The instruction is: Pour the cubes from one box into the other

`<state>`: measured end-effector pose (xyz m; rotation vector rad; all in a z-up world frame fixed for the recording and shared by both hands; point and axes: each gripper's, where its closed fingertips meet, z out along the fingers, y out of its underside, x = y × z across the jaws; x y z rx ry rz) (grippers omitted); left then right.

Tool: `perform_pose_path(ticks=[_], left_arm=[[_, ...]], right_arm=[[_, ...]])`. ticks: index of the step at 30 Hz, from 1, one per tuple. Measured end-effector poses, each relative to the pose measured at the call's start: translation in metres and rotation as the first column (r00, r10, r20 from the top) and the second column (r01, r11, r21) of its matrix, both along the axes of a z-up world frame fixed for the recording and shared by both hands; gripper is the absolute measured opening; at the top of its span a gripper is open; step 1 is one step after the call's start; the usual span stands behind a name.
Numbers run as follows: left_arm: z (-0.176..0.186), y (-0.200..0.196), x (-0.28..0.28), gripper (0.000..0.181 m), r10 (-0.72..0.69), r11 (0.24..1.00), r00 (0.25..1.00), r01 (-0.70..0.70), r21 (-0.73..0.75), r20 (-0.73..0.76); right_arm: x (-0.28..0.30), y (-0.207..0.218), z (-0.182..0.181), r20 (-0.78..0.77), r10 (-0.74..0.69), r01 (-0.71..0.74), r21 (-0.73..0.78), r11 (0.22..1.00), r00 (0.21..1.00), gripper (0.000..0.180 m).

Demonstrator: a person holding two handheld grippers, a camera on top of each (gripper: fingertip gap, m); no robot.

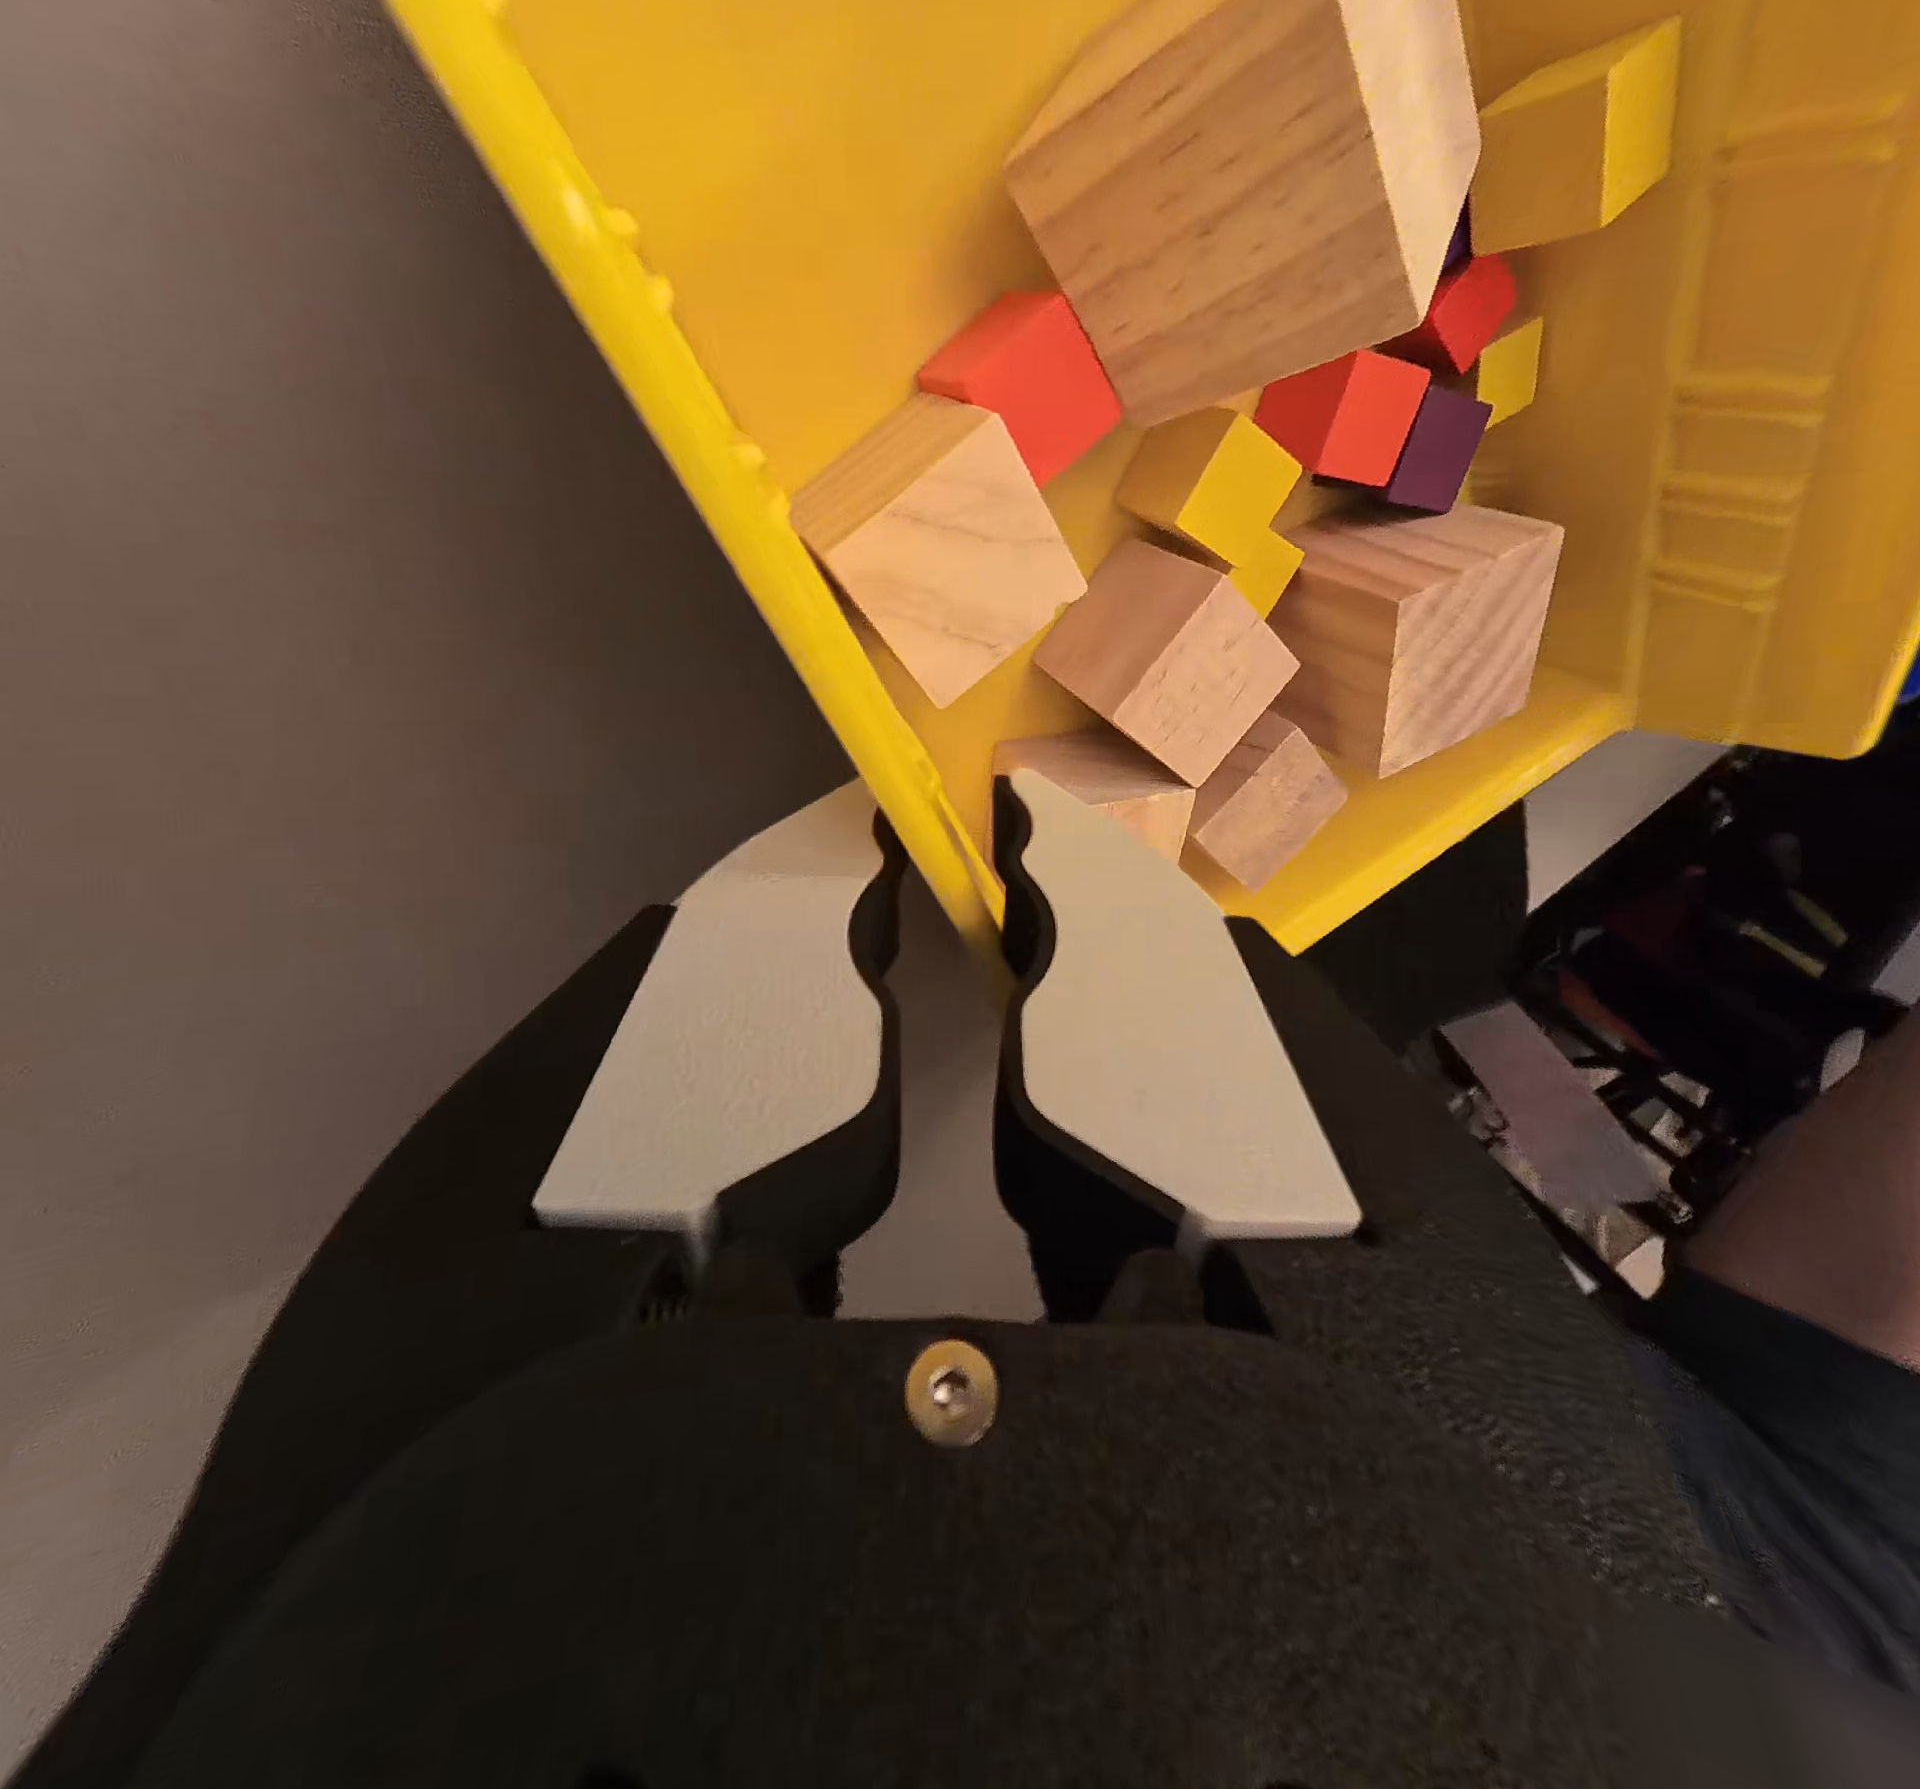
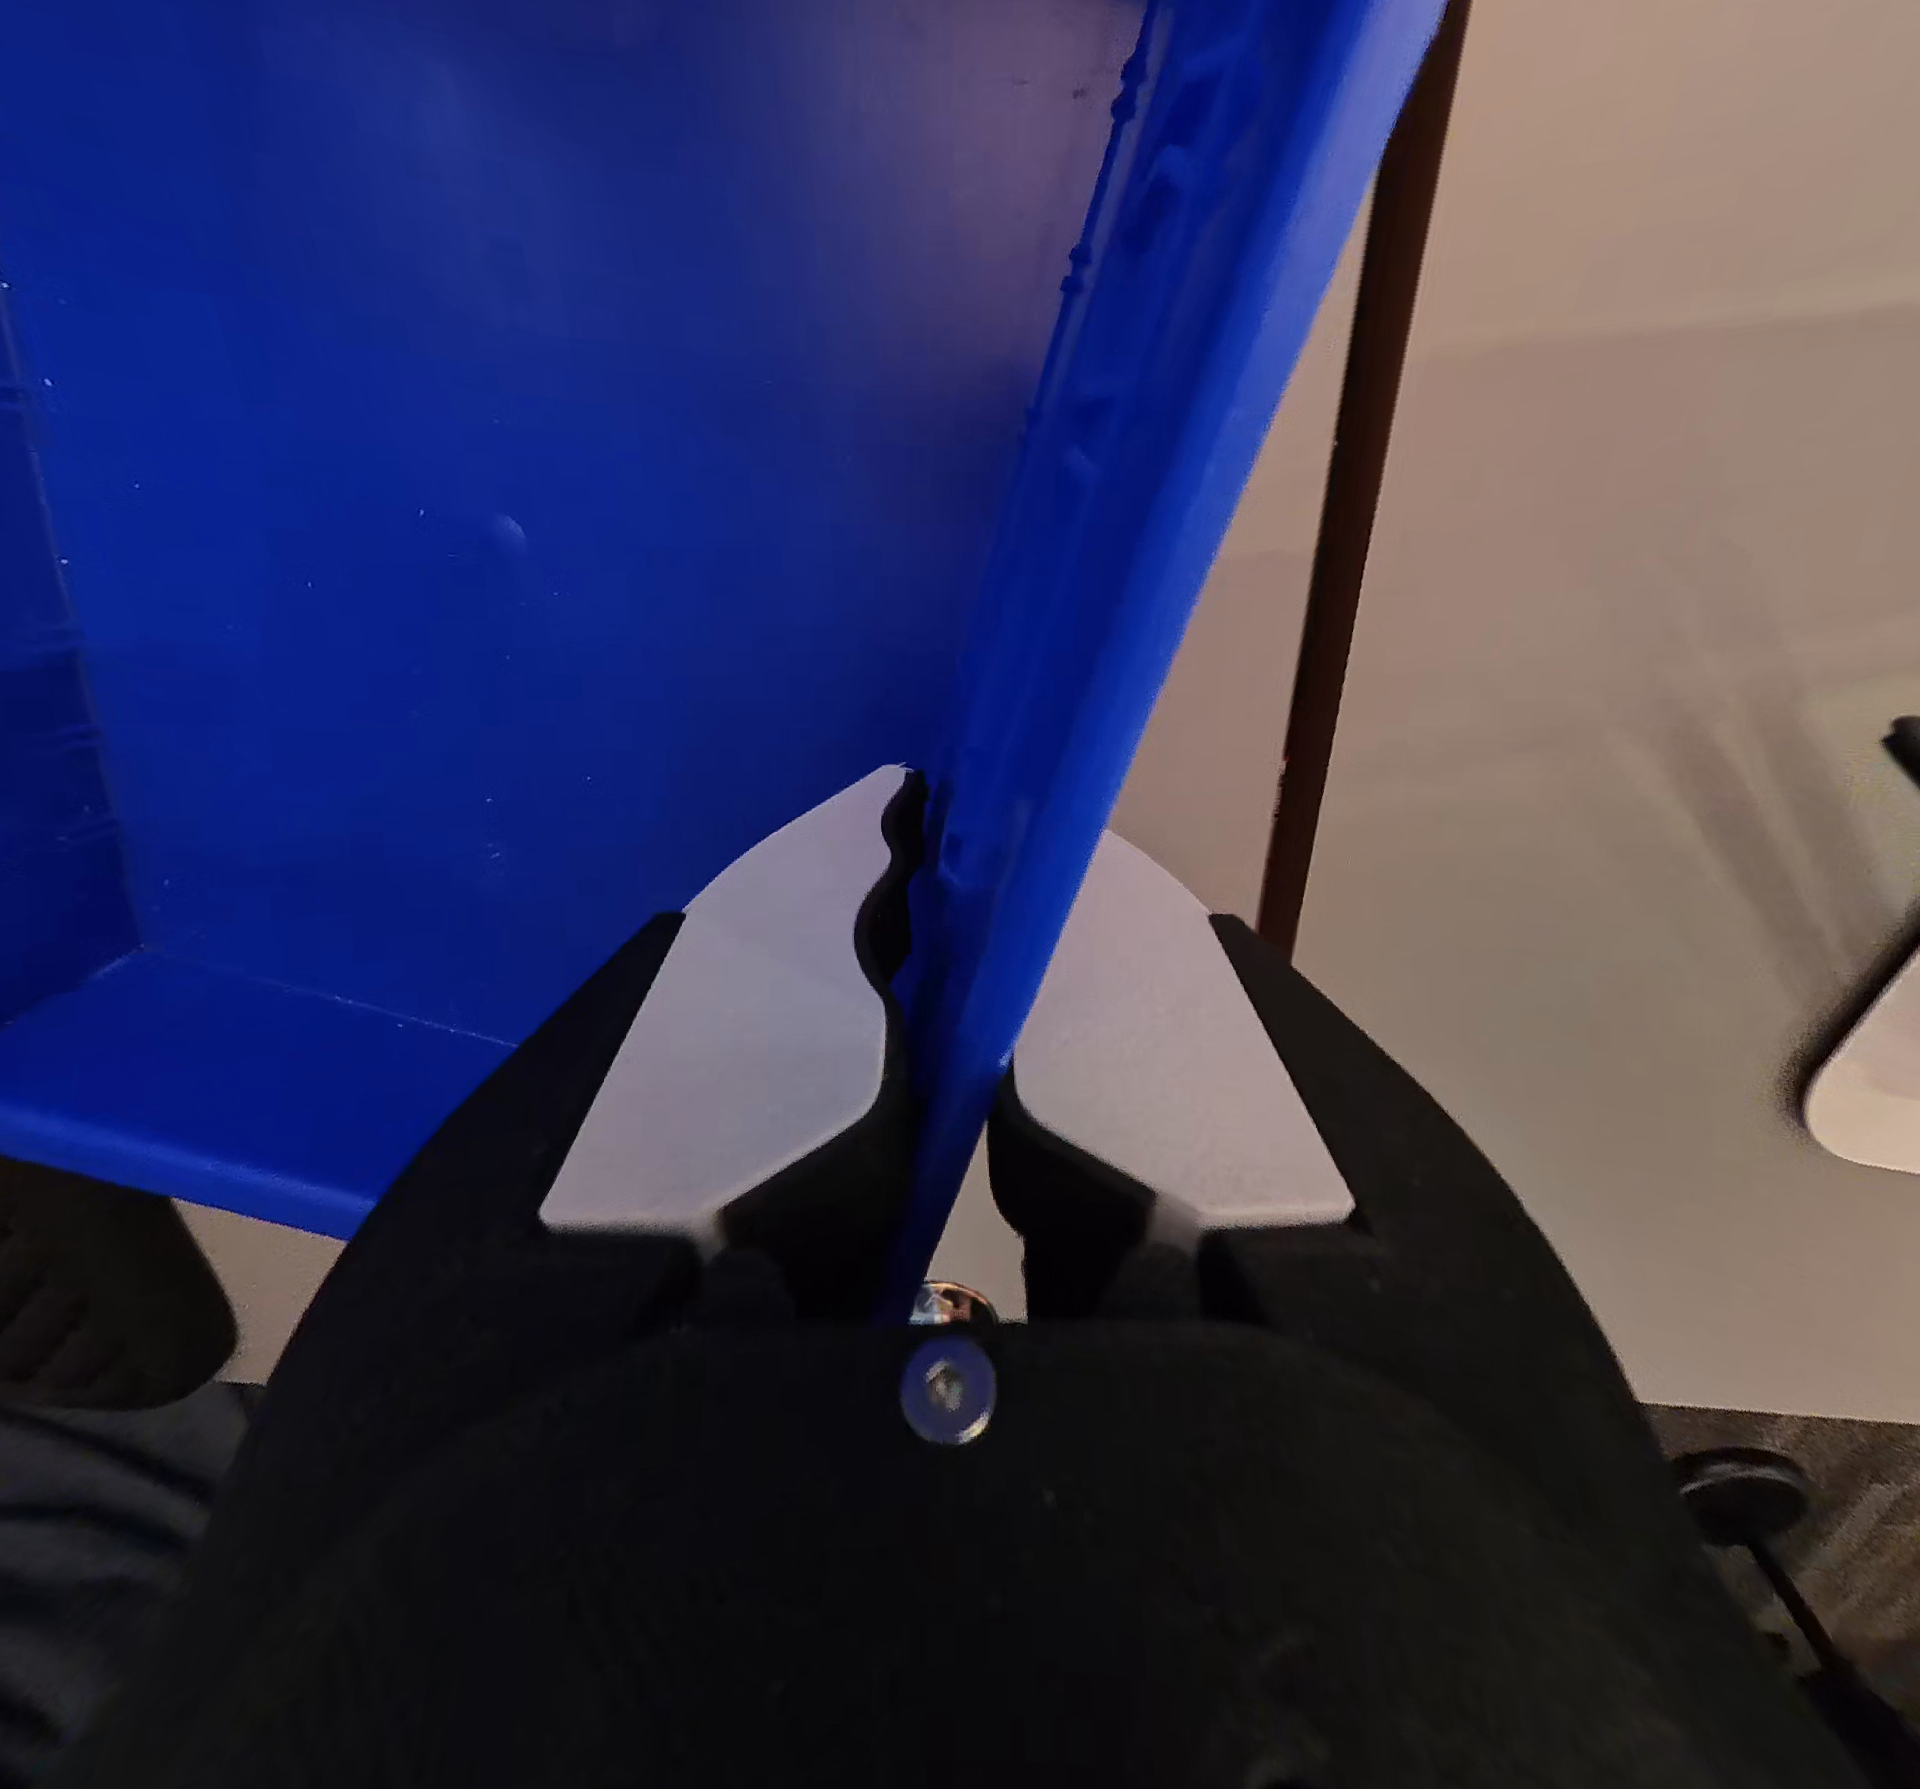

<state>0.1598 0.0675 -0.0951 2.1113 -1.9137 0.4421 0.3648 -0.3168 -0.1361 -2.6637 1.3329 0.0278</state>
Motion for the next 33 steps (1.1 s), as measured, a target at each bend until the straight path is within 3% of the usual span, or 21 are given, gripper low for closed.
perform_pose_path(ticks=[7,14,22,33], left_arm=[[0.001,0.089,-0.047,0.007,0.030,0.994,0.999,-0.031,0.102,0.009],[0.003,0.197,-0.123,0.005,0.139,0.973,0.990,-0.139,0.183,0.015],[0.005,0.300,-0.214,0.005,0.286,0.940,0.956,-0.293,0.175,0.064],[0.006,0.383,-0.290,0.004,0.374,0.901,0.922,-0.387,0.195,0.101]], right_arm=[[-0.016,0.025,0.000,-0.011,0.019,-0.018,0.010,1.000,1.000,0.010],[-0.037,0.096,0.001,-0.027,0.100,-0.099,0.030,0.995,0.995,0.008],[-0.069,0.174,0.002,-0.050,0.190,-0.188,0.027,0.982,0.981,0.007],[-0.089,0.192,0.002,-0.094,0.072,-0.071,0.014,0.997,0.993,0.006]])
